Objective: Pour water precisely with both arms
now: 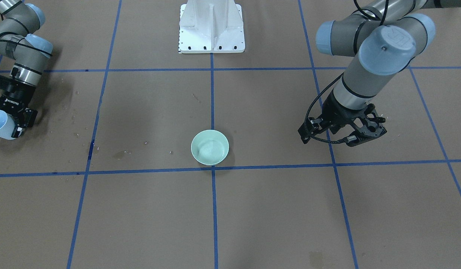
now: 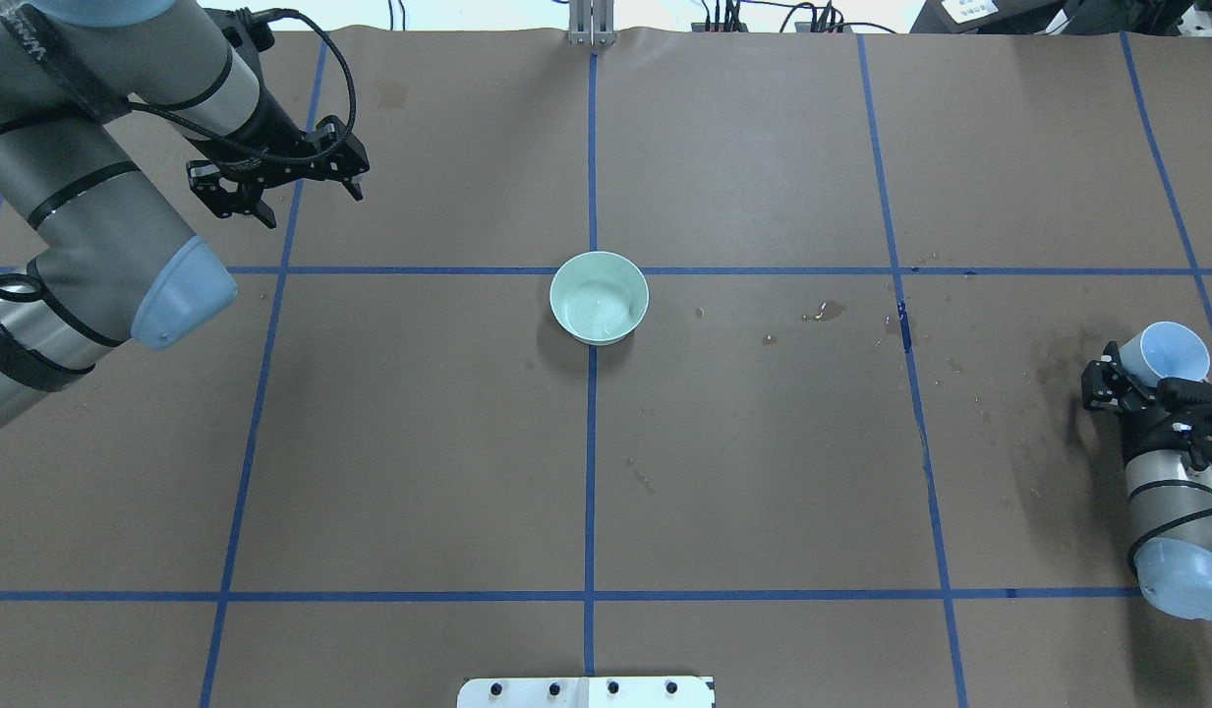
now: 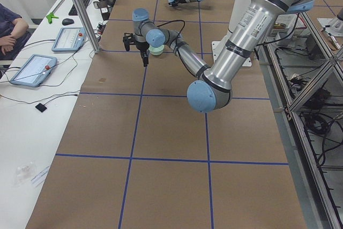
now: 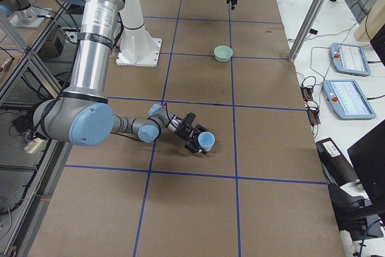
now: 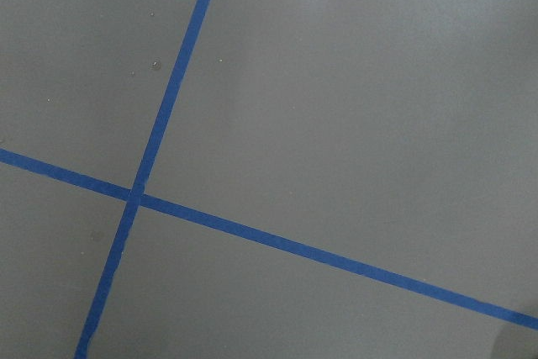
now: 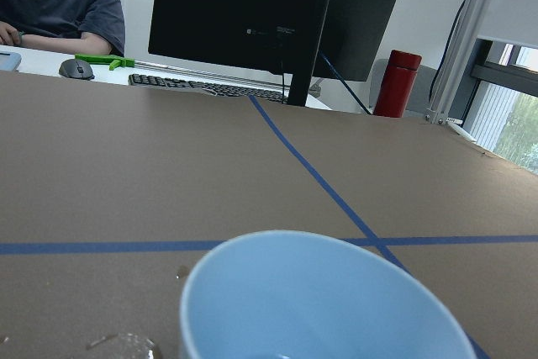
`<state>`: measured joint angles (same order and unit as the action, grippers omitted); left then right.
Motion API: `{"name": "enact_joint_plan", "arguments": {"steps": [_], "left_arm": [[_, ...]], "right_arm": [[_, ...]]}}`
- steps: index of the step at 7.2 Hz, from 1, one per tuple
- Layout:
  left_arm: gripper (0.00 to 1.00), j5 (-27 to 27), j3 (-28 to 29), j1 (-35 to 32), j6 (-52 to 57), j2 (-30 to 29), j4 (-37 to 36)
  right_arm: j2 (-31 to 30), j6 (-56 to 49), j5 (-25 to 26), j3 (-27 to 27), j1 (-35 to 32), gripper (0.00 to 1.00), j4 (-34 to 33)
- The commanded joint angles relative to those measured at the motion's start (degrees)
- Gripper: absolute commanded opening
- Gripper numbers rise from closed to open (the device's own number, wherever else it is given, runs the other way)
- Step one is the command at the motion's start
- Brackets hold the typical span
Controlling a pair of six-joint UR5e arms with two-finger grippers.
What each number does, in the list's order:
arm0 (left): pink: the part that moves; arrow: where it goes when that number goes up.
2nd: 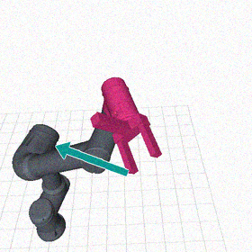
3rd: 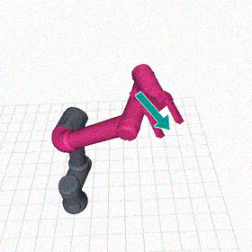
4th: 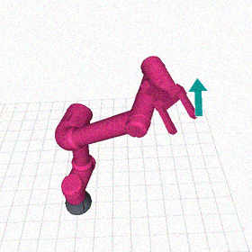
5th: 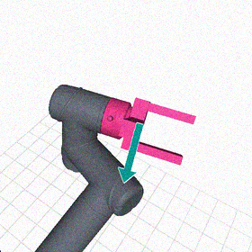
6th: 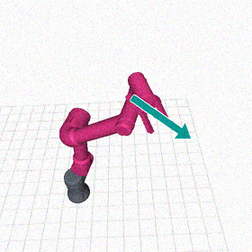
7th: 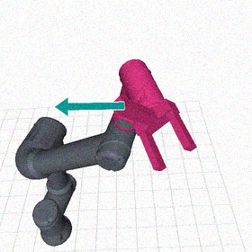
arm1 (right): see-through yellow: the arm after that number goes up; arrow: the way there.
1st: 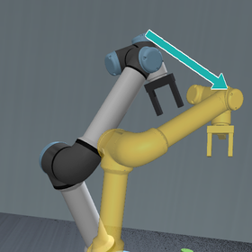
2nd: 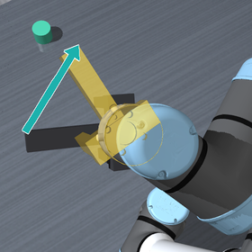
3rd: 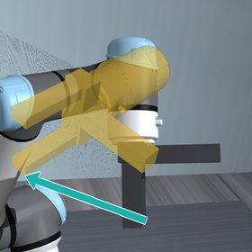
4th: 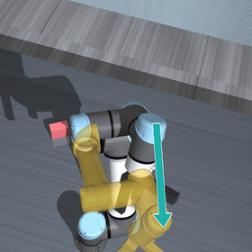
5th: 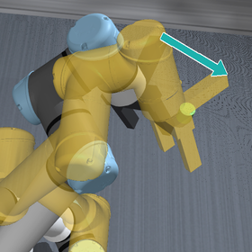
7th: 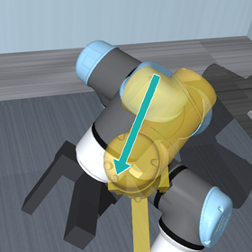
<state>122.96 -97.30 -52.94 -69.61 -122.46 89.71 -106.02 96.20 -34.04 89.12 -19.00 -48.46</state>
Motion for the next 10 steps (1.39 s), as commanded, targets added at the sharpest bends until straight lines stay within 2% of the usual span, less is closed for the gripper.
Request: {"name": "enact_joint_plan", "arguments": {"steps": [1,2,3,4,5,7,8,10], "left_arm": [[1.00,0.00,-0.17,-0.06,0.00,-0.05,-0.07],[1.00,0.00,-0.26,-0.06,0.00,0.03,-0.15],[1.00,0.09,-0.70,-0.06,0.00,0.03,-0.24],[1.00,0.18,-0.70,-0.06,0.00,0.03,-0.33],[1.00,0.18,-0.61,-0.06,0.00,0.03,-0.33],[1.00,0.26,-0.61,-0.06,-0.09,0.12,-0.33],[1.00,0.35,-0.53,-0.06,-0.09,0.12,-0.24],[1.00,0.44,-0.18,-0.06,0.00,0.30,-0.24]], "right_arm": [[0.29,-0.75,0.03,0.17,-1.12,0.11,0.47],[0.20,-6.15,-0.14,0.09,-2.52,0.00,5.17],[-0.06,-12.29,-2.06,0.00,-4.63,0.00,12.10],[0.11,-17.84,-4.17,0.35,-8.39,0.00,15.73],[0.90,-23.55,-7.15,1.39,-13.91,0.00,15.94],[7.29,-37.07,-18.28,3.95,-24.55,0.00,15.86],[12.02,-40.71,-23.47,3.95,-28.08,0.00,14.81],[18.27,-48.60,-37.08,4.57,-32.84,0.00,12.52]]}}
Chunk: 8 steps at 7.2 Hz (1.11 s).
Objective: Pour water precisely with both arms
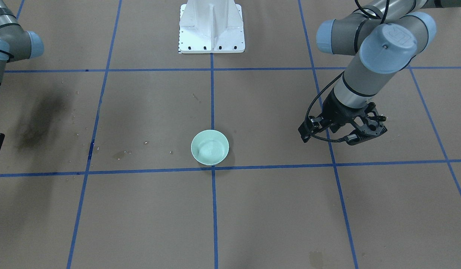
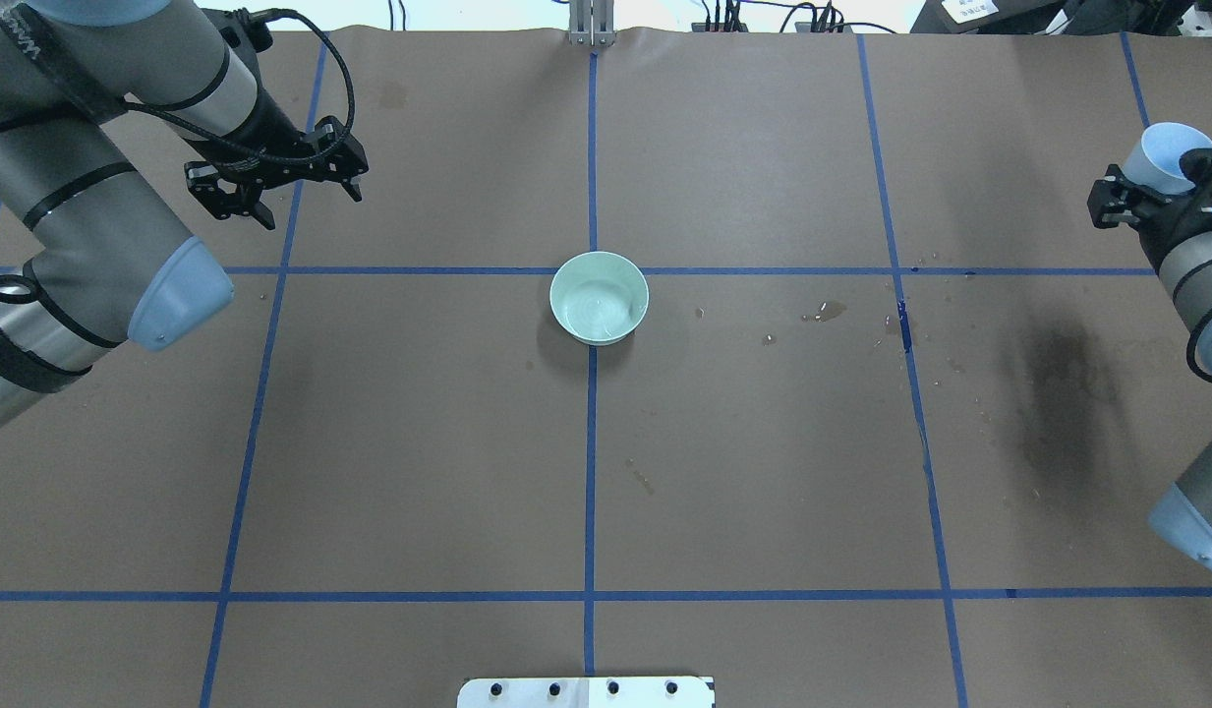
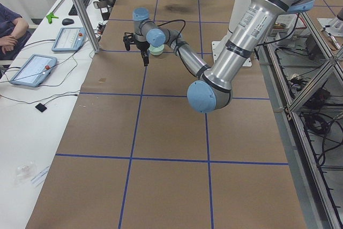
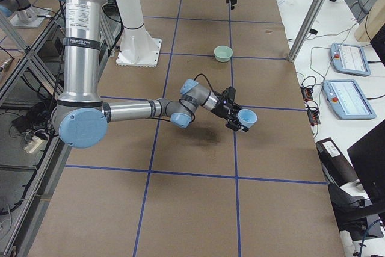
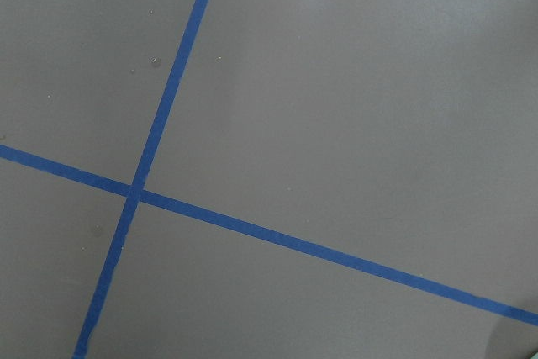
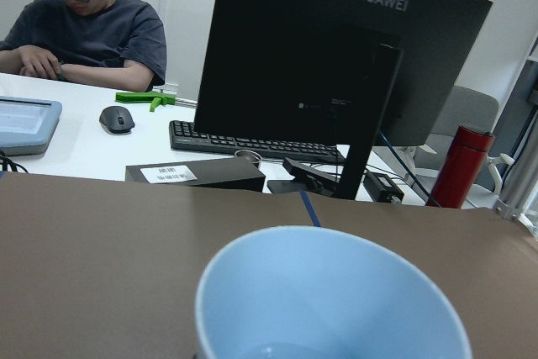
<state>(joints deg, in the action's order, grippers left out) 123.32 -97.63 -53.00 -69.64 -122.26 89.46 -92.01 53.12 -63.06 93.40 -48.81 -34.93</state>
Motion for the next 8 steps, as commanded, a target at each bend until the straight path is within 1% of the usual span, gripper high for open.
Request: {"name": "enact_joint_plan", "arguments": {"steps": [1,2,3,4,5,6,7,8], "left_arm": [[1.00,0.08,0.34,0.00,-0.06,0.00,0.10],[1.00,0.17,0.25,0.00,-0.41,0.00,0.01],[1.00,0.17,0.25,0.09,-0.41,0.09,-0.08],[1.00,0.25,0.08,0.00,-0.50,0.35,-0.08],[1.00,0.25,-0.01,0.09,-0.50,0.36,-0.16],[1.00,0.25,-0.01,0.00,-0.50,0.44,-0.16],[1.00,0.43,-0.19,0.00,-0.50,0.44,-0.16],[1.00,1.47,-0.28,-0.09,-0.06,0.44,-0.08]], "right_arm": [[6.13,-7.05,-12.65,1.43,-3.22,0.00,-1.19],[8.49,-7.07,-13.13,2.48,-3.13,0.00,-1.28],[10.08,-6.72,-12.62,2.58,-0.87,0.00,-0.59],[10.27,-7.24,-12.00,5.71,1.24,0.00,-0.06],[10.28,-8.90,-10.34,8.70,4.74,0.00,-0.05],[11.93,-11.61,-7.02,9.17,8.78,0.00,0.03],[14.38,-12.08,-5.86,9.09,12.39,0.00,0.91],[16.32,-12.08,-6.45,9.08,14.86,0.00,1.52]]}}
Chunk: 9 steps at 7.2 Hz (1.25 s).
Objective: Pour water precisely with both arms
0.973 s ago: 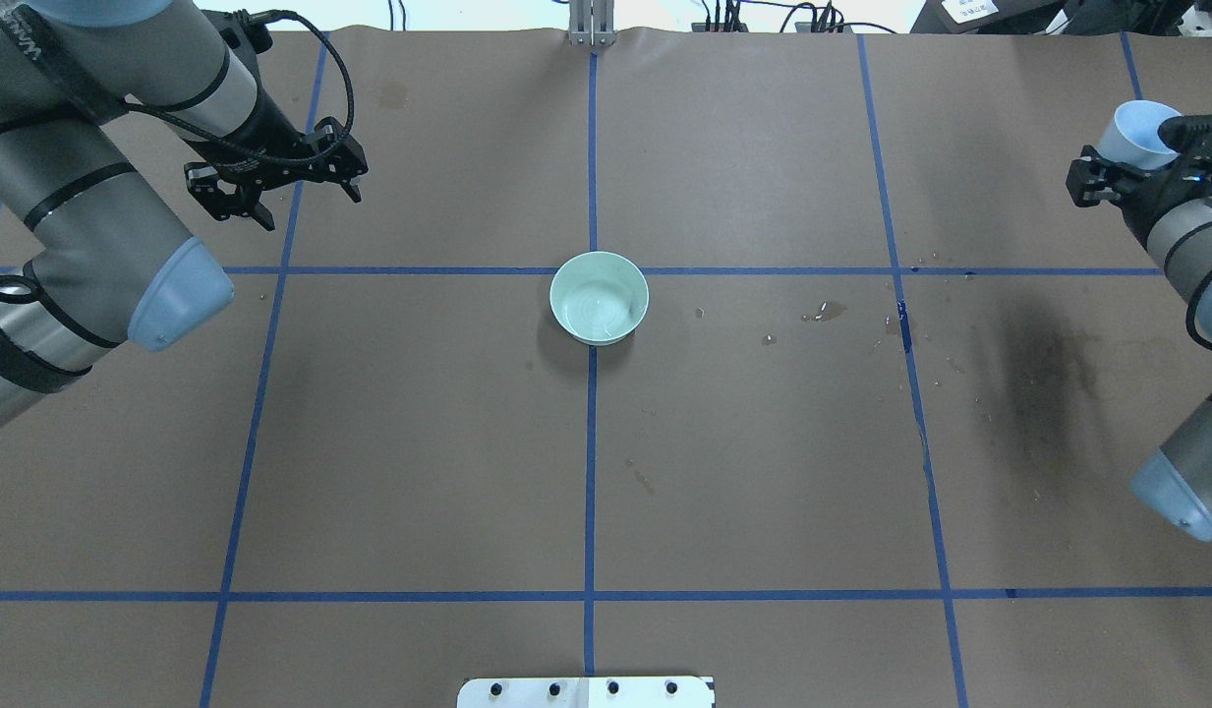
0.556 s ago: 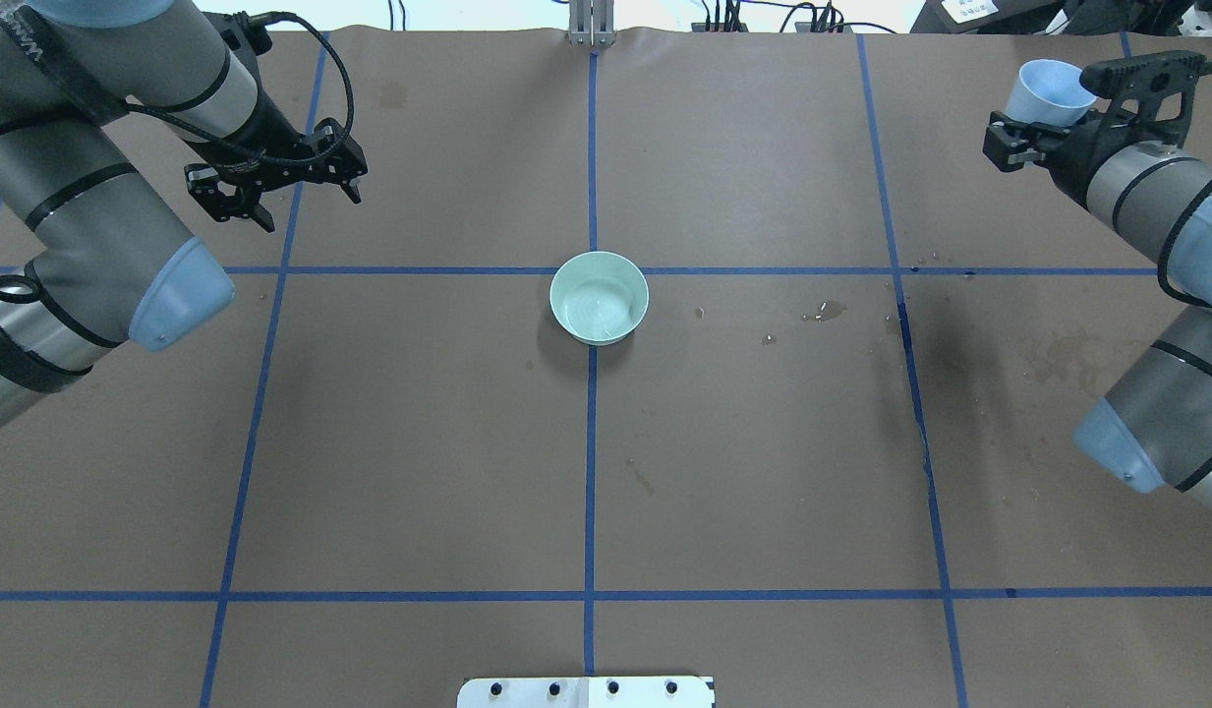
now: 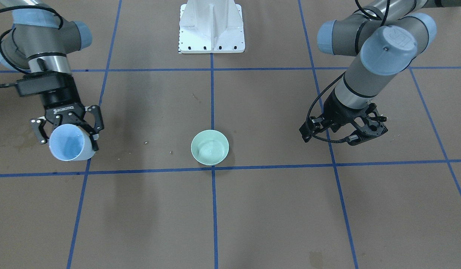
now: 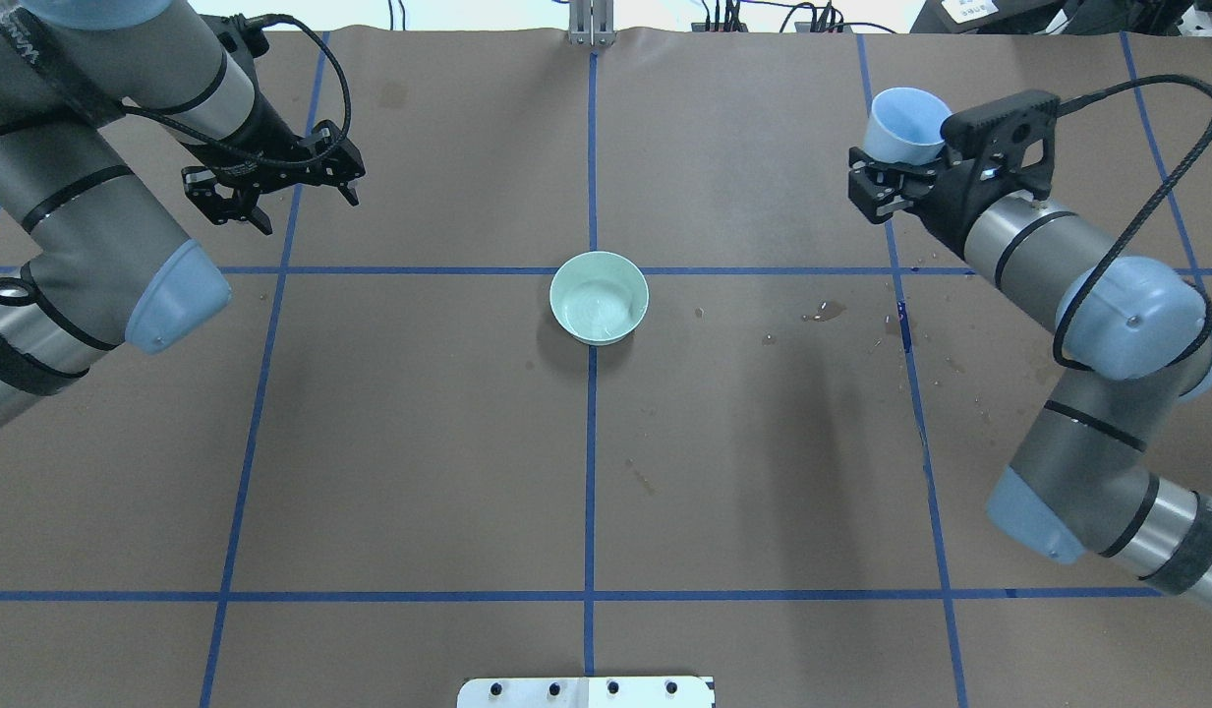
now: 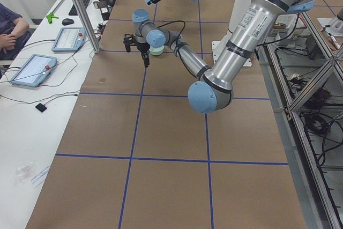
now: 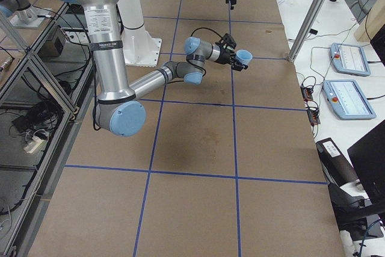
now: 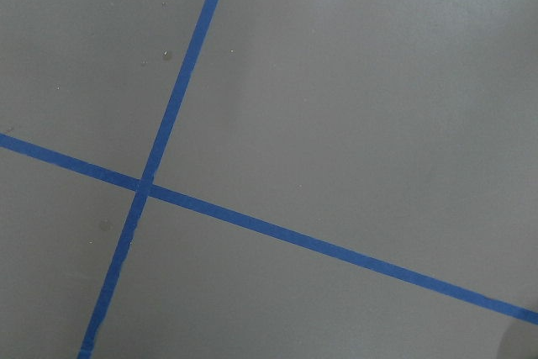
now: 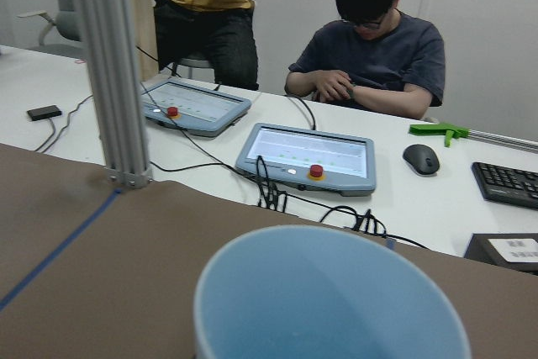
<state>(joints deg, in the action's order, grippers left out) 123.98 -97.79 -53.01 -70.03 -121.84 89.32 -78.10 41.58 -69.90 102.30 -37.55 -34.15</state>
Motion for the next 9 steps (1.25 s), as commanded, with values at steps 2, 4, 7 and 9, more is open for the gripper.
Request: {"name": "enact_joint_plan", "arguments": {"steps": [2,4,7,9], "left_arm": [[1.00,0.83,-1.87,-0.94,2.25,-0.07,0.07],[1.00,0.65,-6.17,-2.26,12.08,5.45,-1.16],[1.00,0.65,-6.45,-3.67,14.13,6.70,-1.17],[1.00,0.57,-6.36,-3.94,14.31,7.40,-1.16]], "right_arm": [[3.66,-2.46,-4.34,0.10,6.07,0.00,0.58],[6.46,-3.09,-6.81,-0.25,8.62,0.00,-1.69],[9.80,-8.80,-8.50,-1.57,10.91,0.00,-5.72],[14.01,-8.89,-8.67,-3.06,11.62,0.00,-12.75]]}}
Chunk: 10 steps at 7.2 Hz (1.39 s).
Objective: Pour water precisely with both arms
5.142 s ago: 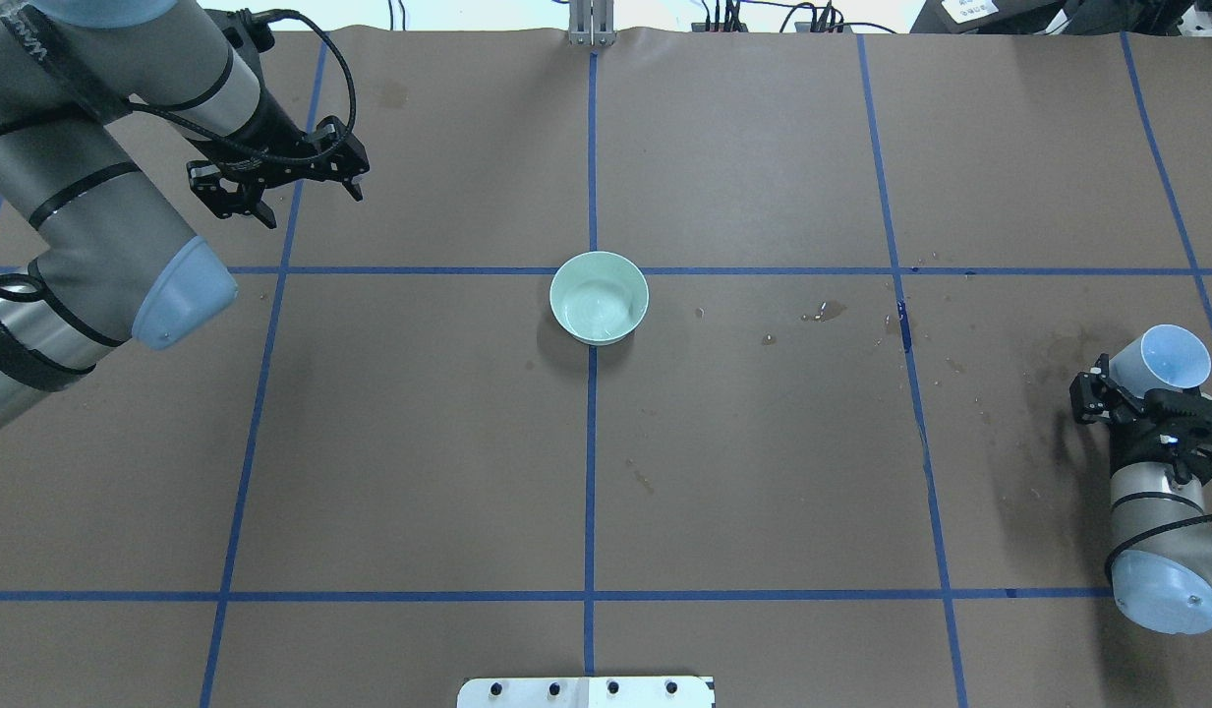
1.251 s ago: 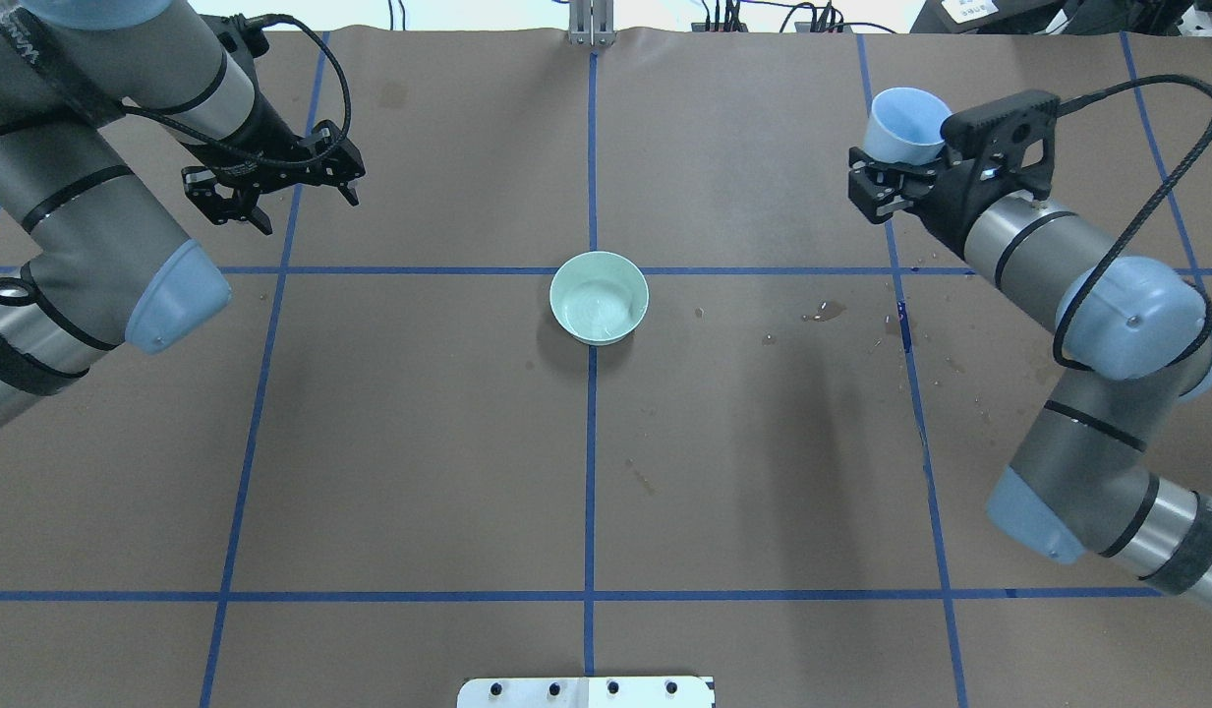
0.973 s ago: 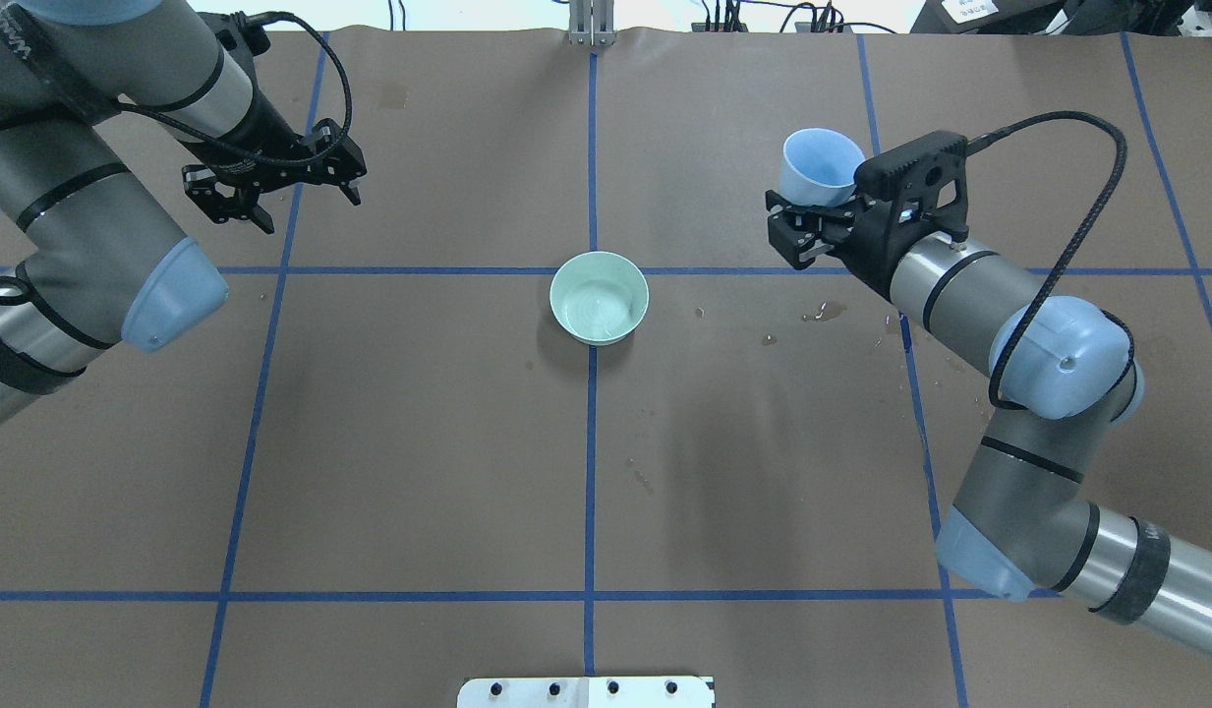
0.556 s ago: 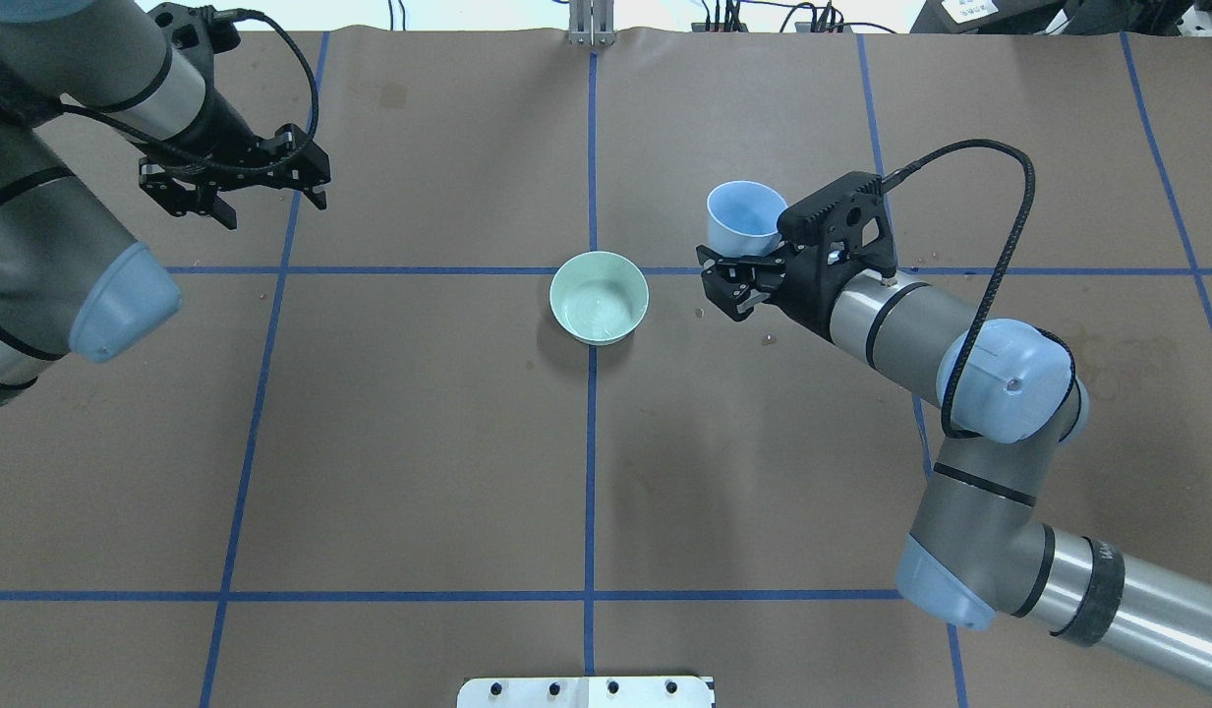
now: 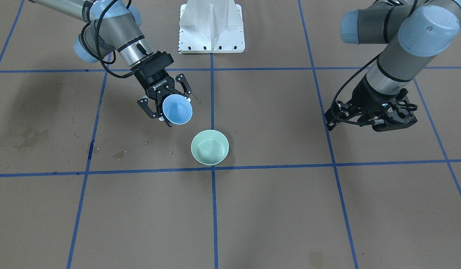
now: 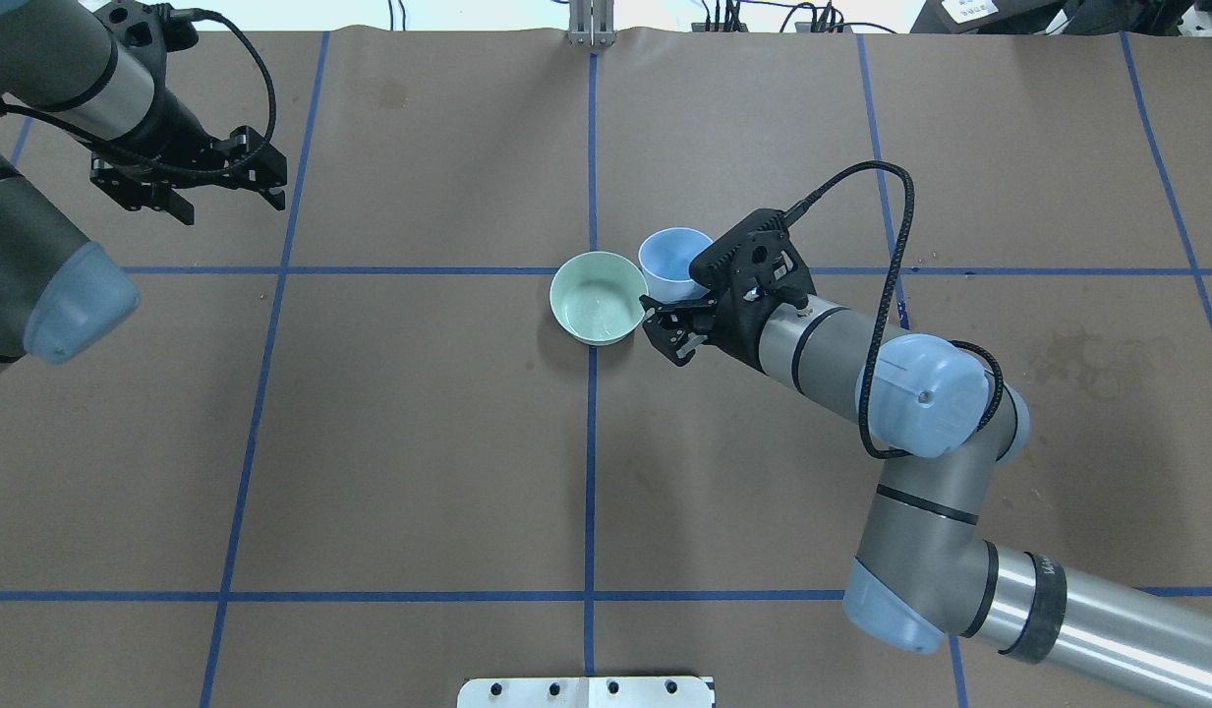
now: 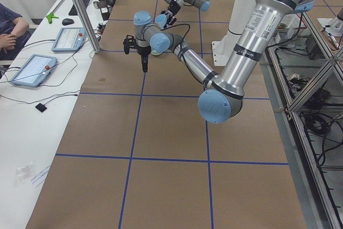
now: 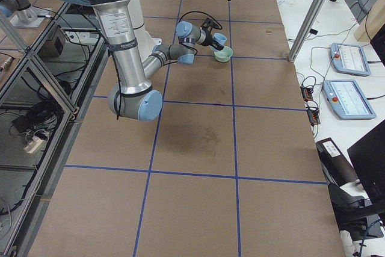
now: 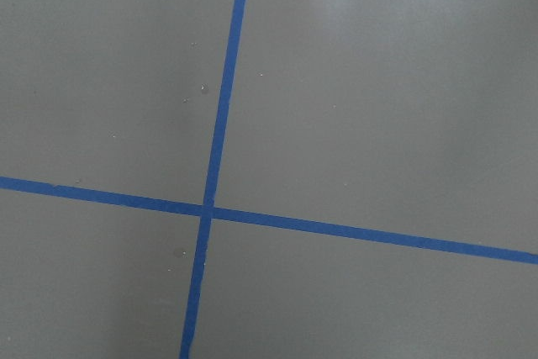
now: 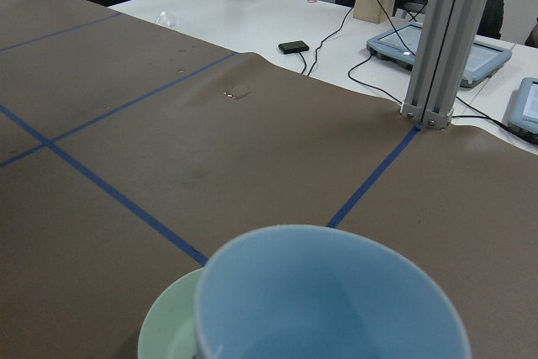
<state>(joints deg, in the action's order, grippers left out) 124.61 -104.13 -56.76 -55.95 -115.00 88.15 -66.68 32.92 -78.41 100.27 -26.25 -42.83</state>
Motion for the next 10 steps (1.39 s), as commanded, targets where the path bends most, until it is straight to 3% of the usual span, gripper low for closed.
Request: {"name": "enact_joint_plan", "arguments": {"steps": [1,5,7,8,10], "left_arm": [[1.00,-0.07,-0.02,-0.20,0.23,0.57,0.01],[1.00,-0.15,-0.02,-0.11,0.14,1.45,0.01],[1.00,-0.15,0.07,-0.11,0.14,1.45,0.01],[1.00,-0.15,0.07,-0.20,0.23,1.45,0.01],[1.00,-0.15,0.07,-0.11,0.14,1.54,0.01]], "right_arm": [[4.52,-0.22,-1.21,-1.74,0.59,0.00,-7.58],[5.94,-0.13,-8.05,-2.19,0.76,0.00,-18.22],[10.58,-0.22,-9.56,-2.18,0.50,0.00,-28.48],[11.04,-0.31,-9.83,-2.36,0.50,0.00,-30.53],[14.36,-0.31,-14.12,-6.03,-0.72,0.00,-34.56]]}}
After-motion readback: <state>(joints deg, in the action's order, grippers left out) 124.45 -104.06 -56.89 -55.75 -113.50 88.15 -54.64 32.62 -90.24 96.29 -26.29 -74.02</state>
